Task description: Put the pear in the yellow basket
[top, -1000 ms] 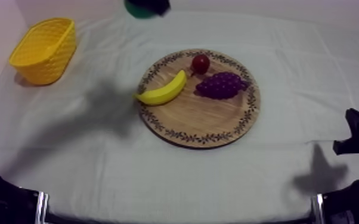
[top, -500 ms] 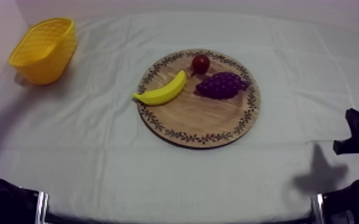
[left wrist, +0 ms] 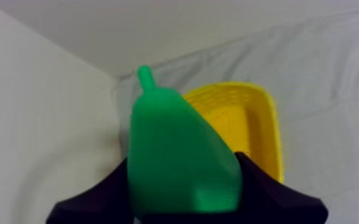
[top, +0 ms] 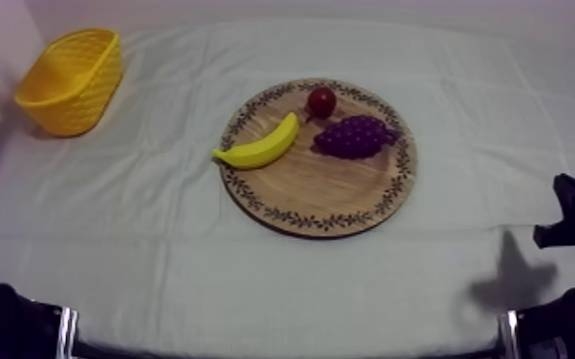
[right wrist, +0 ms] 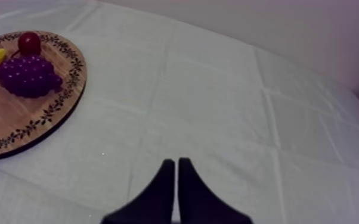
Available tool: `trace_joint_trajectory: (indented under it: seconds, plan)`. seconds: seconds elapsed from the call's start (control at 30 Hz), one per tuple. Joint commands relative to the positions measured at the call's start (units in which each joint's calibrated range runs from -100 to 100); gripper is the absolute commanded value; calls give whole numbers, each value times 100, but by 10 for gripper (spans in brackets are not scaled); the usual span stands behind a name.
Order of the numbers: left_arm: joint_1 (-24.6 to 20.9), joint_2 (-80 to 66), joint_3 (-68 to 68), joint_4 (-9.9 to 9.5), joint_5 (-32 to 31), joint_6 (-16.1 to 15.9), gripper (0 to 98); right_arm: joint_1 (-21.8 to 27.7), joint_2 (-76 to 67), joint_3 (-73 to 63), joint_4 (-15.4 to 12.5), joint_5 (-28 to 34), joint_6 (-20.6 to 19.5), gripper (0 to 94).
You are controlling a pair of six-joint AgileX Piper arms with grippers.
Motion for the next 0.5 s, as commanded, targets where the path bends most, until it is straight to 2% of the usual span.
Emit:
trace_joint_trajectory:
  seconds: [0.0, 0.27, 0.47]
  plan:
    - [-116, 248, 89, -39, -193, -28, 303, -1, -1, -1, 0, 0, -2, 3]
    - [-95, 1016, 362, -223, -707, -119, 310, -1, -1, -1, 0, 0, -6, 3]
    - [-52, 1544, 567, -238, -999, -165, 317, -1, -1, -1, 0, 0, -5, 3]
